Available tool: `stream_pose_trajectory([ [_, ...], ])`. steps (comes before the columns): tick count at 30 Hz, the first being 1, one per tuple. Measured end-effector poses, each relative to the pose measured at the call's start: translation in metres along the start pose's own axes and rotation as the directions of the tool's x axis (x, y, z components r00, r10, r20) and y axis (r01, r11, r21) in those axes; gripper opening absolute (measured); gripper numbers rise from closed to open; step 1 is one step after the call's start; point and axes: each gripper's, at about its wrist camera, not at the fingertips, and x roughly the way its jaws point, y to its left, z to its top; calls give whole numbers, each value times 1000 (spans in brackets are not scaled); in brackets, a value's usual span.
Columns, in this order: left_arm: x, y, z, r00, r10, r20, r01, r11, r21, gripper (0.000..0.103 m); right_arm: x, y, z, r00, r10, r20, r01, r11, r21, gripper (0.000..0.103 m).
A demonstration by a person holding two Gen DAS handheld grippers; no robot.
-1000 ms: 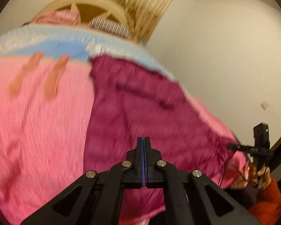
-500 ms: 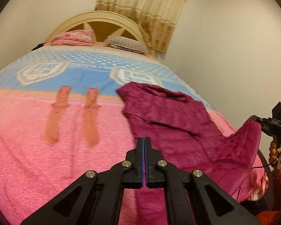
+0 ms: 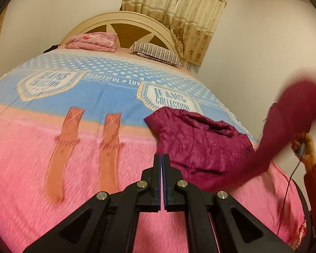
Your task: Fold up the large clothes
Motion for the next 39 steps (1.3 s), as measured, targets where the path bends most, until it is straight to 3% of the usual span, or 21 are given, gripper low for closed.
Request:
stream_pose_trajectory([
  [5,45,-13,30,1000,-24,-7,24,1000,2,1,87,-41,7,989,-138,-47,141,987,71,11],
  [9,90,-29,60,999,-42,1,42,999,19,1,132,-78,-11,979,-173,-107,187,971,146,11],
  [15,165,-61,102,999,-18,-29,20,997,68,1,149,-92,-26,966,-224,-130,238,966,103,11],
  [20,221,-79,105,996,43,-77,-36,995,97,1,151,-94,-31,963,-238,-124,250,964,91,17],
  [21,233,-80,101,994,61,-95,-52,994,94,1,153,-94,-31,961,-245,-127,257,962,87,29],
  [22,244,-80,95,989,90,-120,-79,992,96,1,154,-93,-33,956,-256,-141,270,959,83,55],
  [24,260,-80,85,977,145,-158,-127,985,121,1,157,-95,-34,941,-297,-162,313,946,84,82],
  [27,265,-83,73,967,190,-168,-163,973,164,1,120,-90,-29,956,-292,-26,294,950,103,85],
  [30,264,-90,71,962,224,-156,-192,962,196,1,97,-74,-23,959,-281,40,279,959,50,85],
  [33,265,-98,76,957,247,-154,-212,954,211,1,101,-50,-18,965,-262,19,263,964,-46,85],
  [39,280,-116,92,939,324,-118,-282,919,274,1,149,-15,-14,944,-330,2,321,918,-234,83],
])
